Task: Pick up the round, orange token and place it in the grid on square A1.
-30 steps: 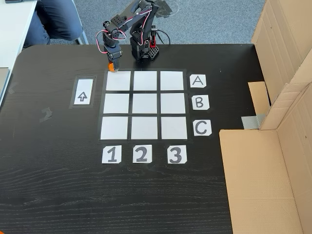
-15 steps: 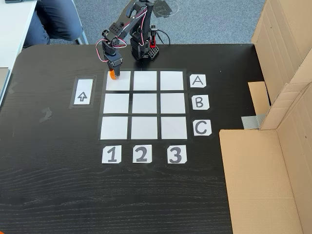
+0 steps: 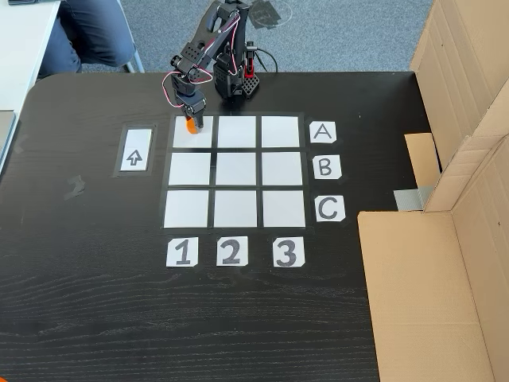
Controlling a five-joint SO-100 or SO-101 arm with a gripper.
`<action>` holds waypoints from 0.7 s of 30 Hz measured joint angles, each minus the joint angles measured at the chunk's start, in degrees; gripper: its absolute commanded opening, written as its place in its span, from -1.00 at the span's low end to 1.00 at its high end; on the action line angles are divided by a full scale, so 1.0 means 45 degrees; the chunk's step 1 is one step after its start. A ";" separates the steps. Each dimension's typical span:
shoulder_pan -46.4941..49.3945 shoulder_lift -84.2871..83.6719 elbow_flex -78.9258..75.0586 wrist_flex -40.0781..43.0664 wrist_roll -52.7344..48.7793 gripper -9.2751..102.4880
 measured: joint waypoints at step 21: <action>-0.0020 -0.0117 0.0273 -0.0586 -0.0020 -0.51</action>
